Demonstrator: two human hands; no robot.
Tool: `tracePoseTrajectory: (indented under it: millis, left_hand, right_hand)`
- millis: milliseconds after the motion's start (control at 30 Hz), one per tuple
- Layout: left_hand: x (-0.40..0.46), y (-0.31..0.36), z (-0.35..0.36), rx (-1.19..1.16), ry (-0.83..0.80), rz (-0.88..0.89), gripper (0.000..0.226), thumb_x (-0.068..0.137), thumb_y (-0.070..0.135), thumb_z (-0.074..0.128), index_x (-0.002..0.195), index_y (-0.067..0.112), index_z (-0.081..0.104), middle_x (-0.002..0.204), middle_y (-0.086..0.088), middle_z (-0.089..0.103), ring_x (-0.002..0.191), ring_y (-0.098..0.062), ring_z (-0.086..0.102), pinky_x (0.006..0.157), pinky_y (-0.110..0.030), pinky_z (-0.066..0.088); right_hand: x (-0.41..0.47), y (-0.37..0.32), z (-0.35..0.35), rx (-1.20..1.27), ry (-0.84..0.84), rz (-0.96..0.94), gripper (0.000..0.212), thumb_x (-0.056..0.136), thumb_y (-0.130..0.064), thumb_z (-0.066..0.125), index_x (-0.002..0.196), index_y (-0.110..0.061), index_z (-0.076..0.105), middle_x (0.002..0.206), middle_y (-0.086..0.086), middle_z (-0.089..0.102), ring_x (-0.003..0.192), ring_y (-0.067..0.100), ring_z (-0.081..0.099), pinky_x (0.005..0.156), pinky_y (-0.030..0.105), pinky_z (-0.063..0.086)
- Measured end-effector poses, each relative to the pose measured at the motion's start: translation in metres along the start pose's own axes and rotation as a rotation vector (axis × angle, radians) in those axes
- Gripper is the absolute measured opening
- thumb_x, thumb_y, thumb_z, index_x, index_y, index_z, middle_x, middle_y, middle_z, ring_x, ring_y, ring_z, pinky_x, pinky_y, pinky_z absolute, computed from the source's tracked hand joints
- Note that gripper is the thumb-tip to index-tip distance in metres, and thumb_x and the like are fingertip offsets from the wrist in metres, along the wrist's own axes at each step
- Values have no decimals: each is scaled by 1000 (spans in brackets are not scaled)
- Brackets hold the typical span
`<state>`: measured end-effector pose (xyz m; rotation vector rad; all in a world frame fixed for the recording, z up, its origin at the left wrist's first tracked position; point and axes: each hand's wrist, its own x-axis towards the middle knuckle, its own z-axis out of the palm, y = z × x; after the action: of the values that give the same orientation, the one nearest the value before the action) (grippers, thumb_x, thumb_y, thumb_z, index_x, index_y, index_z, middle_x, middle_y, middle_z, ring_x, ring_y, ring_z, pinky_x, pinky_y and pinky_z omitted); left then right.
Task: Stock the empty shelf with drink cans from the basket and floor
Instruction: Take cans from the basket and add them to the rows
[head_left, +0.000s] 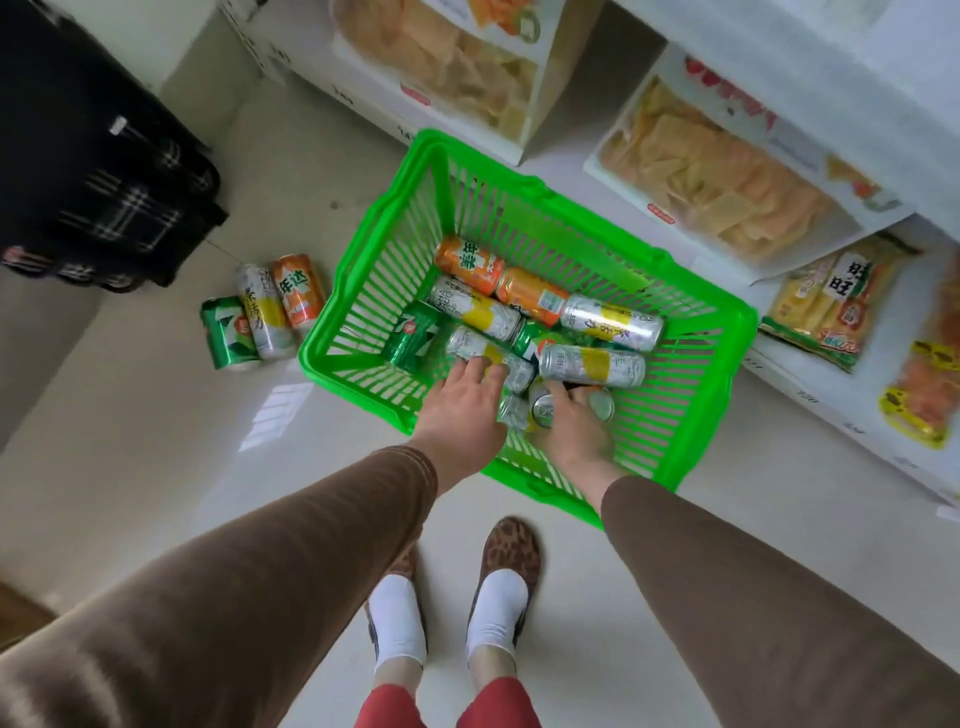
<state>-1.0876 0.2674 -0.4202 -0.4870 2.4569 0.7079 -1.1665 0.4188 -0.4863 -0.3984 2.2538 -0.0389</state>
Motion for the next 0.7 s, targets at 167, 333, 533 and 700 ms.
tracePoseTrajectory:
  millis: [167,333,533,700]
  left_hand:
    - [-3,-4,1,-24,16,-16,69,89,30,58,149,22,25,149,-5,30,135,-27,30,111,-43,31]
    - [-34,3,-46,-17,21,-18,72,88,30,60,150,21,24,149,-6,30,135,-27,32,110,-42,36]
    - [-102,42,-181,-69,164,31,73,83,28,65,147,16,31,139,-8,40,128,-29,39,106,-43,38]
    - [-176,81,-335,-76,372,131,69,81,25,66,142,13,37,133,-9,46,122,-32,43,101,-45,41]
  right_hand:
    - [7,-1,-6,-49,83,-35,64,90,-16,69,145,-30,40,128,12,56,104,37,63,73,37,49]
    - [-37,-3,-80,193,125,-5,52,88,-37,74,135,-33,53,109,-3,69,83,21,63,66,28,45]
    - [-145,-36,-214,571,256,-71,48,69,-48,80,113,-40,63,96,-13,71,92,17,69,81,35,54]
    - [-266,-97,-356,644,386,-251,40,73,-44,80,107,-42,60,94,-19,70,84,0,65,78,32,51]
